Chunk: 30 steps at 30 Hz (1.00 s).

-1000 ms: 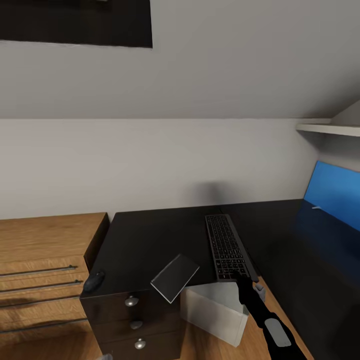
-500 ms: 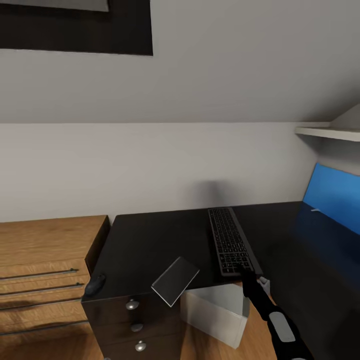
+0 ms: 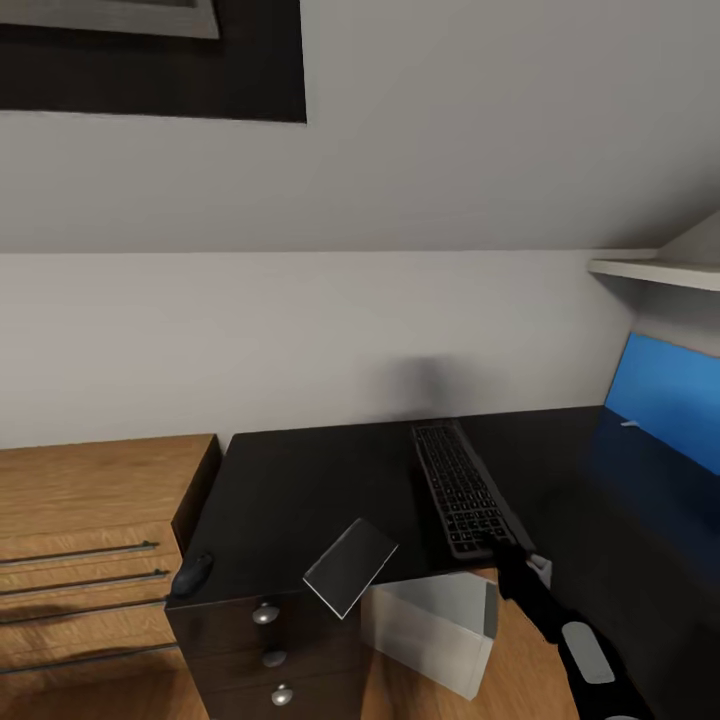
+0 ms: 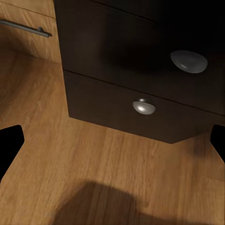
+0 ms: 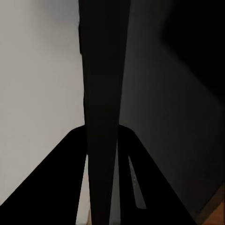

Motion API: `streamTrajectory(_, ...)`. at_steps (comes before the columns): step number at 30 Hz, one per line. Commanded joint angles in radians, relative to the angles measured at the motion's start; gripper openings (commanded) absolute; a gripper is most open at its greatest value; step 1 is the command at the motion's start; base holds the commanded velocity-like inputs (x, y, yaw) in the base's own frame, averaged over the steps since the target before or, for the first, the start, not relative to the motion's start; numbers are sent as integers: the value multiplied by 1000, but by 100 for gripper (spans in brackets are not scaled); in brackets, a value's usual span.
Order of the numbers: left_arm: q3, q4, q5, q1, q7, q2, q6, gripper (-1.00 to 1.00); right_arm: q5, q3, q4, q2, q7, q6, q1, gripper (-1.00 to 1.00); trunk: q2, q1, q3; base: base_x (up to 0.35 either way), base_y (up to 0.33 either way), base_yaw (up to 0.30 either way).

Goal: In the bedroom, organize the workspace by keeping the computer under the desk, ensuring the monitor is on the desk, placing the keyboard on the desk next to the monitor, placing the mouse on the desk next to the keyboard, moving the folder from the swivel chair onto the desk next to the mouse, stacking the notebook on top of the folder with the pen on top of the notebook, and positioning the swivel chair next to the desk.

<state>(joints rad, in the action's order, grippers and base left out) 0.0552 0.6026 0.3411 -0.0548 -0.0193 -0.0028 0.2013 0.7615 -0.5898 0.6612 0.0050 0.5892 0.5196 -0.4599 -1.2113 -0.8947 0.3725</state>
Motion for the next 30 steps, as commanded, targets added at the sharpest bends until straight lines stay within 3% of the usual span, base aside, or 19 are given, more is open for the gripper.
streamTrajectory(1,0,-1,7,0,-1,0,6,100,6,-2,0,-12,0,31,-1,-100,-1,0,1,0,0,0)
streamTrajectory(5,0,-1,7,0,-1,0,10,100,1,4,-1,-46,-1,75,-1,-100,-1,0,1,0,0,0)
streamTrajectory(8,0,-1,7,0,-1,0,11,100,0,6,-1,-57,5,85,-1,-100,-1,0,1,0,0,0)
streamTrajectory(30,0,-1,7,0,-1,0,13,100,-2,7,-7,-61,21,85,-1,-100,-1,0,1,0,0,0)
